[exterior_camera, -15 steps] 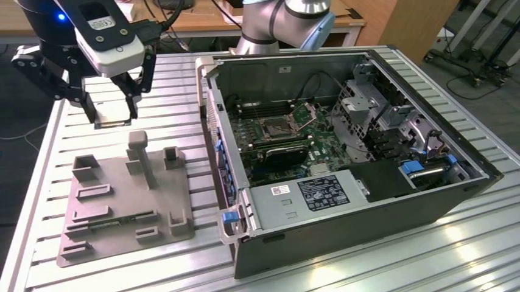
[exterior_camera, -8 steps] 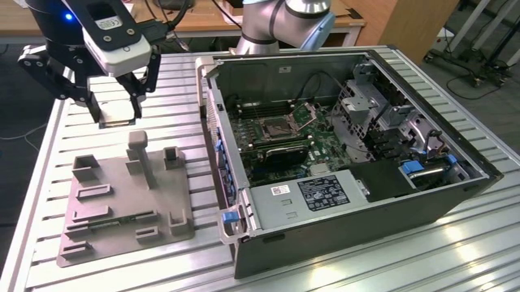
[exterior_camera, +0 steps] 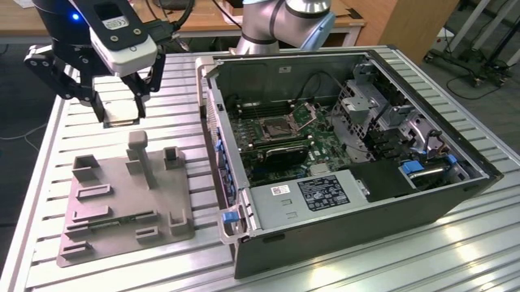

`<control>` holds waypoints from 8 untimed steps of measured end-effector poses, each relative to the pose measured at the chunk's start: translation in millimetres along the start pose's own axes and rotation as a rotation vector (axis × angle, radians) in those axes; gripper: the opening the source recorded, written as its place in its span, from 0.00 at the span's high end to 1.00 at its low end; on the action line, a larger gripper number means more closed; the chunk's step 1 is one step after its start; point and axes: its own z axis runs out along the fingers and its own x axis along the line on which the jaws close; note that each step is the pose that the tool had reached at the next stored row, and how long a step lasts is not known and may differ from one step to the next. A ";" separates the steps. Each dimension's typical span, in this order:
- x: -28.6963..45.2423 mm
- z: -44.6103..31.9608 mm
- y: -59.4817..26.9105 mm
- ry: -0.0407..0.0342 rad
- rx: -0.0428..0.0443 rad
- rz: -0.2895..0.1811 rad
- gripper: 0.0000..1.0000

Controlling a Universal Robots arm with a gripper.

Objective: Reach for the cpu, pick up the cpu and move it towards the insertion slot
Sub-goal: 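Pick up the cpu and move it towards the insertion slot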

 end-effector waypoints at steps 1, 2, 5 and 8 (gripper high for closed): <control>-0.4 0.0 0.0 0.0000 0.0001 0.000 0.46; -1.2 0.0 0.0 0.0000 0.0000 0.000 0.46; -2.8 0.0 0.0 0.0000 0.0000 0.000 0.46; -4.4 0.0 0.0 0.0000 0.0000 0.000 0.46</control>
